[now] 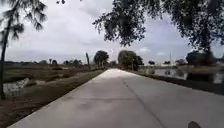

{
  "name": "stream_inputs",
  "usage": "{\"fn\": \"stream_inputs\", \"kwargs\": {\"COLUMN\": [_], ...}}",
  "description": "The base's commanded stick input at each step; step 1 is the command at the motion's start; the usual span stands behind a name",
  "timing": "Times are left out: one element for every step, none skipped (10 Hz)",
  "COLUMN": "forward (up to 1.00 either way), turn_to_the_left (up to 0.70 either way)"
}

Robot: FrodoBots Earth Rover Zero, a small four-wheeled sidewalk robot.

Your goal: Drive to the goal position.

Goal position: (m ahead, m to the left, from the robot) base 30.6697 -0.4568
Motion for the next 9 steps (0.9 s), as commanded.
{"fn": "stream_inputs", "kwargs": {"forward": [1.0,1.0,1.0,1.0,1.0,1.0,1.0,1.0,1.0], "turn_to_the_left": [0.0,0.0,0.0,0.0,0.0,0.0,0.0,0.0,0.0]}}
